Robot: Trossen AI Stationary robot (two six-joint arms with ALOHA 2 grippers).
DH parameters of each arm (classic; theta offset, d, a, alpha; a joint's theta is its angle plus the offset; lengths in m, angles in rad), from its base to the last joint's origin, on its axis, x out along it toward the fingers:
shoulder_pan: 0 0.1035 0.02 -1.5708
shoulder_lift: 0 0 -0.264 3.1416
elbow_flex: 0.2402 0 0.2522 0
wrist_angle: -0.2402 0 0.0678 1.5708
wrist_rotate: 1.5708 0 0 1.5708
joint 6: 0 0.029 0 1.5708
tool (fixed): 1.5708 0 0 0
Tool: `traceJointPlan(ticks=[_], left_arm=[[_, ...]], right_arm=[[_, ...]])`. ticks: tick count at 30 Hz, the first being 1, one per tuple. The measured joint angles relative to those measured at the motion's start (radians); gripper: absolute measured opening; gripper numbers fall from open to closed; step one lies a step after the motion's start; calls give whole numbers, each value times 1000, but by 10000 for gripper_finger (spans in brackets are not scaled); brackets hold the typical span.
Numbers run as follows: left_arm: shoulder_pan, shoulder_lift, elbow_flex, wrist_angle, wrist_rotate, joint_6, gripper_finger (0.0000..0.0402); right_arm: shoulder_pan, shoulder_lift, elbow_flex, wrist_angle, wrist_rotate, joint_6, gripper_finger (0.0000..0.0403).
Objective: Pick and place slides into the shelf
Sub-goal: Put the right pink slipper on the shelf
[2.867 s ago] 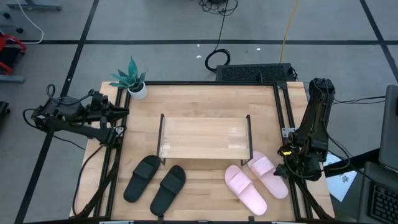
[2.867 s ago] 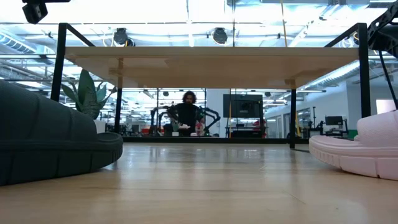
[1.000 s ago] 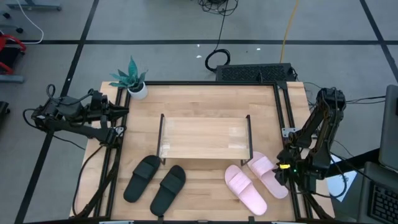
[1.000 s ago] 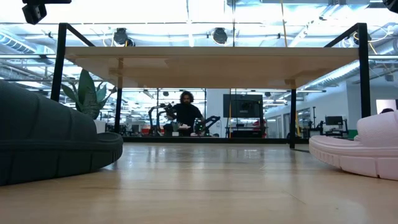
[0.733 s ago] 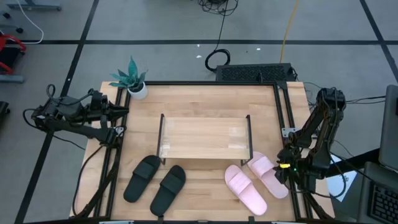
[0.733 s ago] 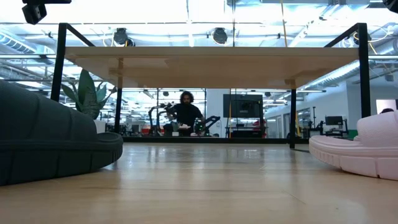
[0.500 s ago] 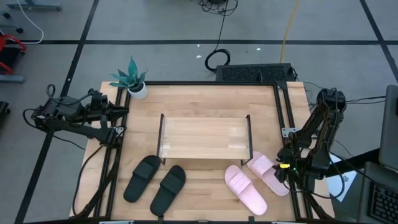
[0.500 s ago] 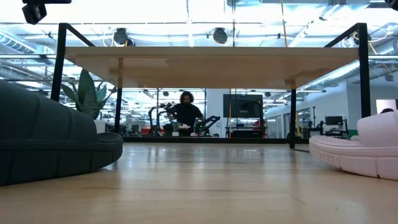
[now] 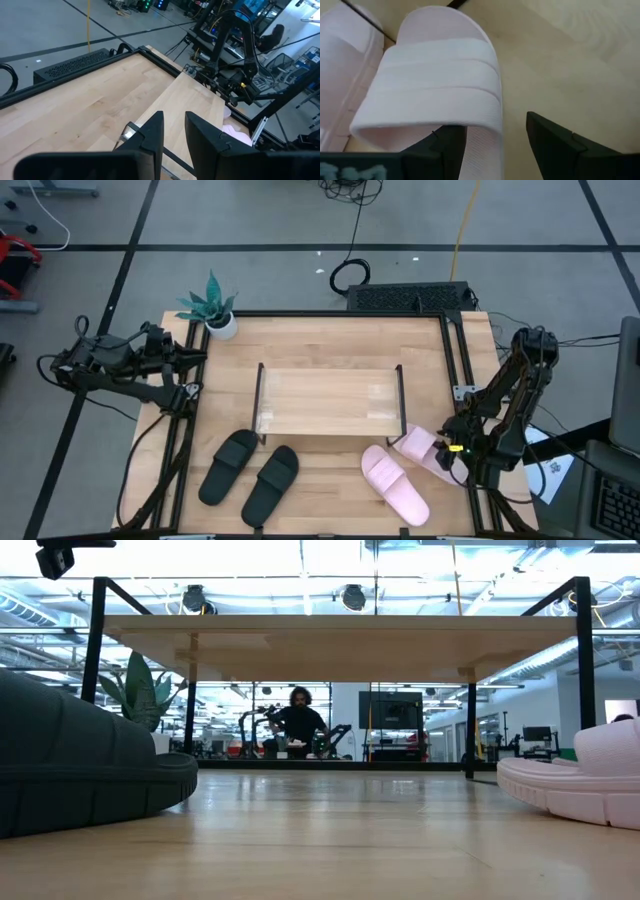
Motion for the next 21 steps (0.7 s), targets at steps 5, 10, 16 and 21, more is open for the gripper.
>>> traceJointPlan(ticks=[5, 10, 16, 21], left_arm=[[0, 0, 0, 0, 0, 0, 76], [0, 0, 0, 0, 0, 3, 76], [0, 0, 0, 0, 0, 2, 76], [0, 0, 0, 0, 0, 2, 76]], right_arm=[[-27, 12, -27, 32, 14, -29, 194], [-60, 8, -72, 72, 20, -33, 194], [-76, 4, -83, 100, 19, -27, 194], [-77, -12, -85, 146, 7, -35, 194]])
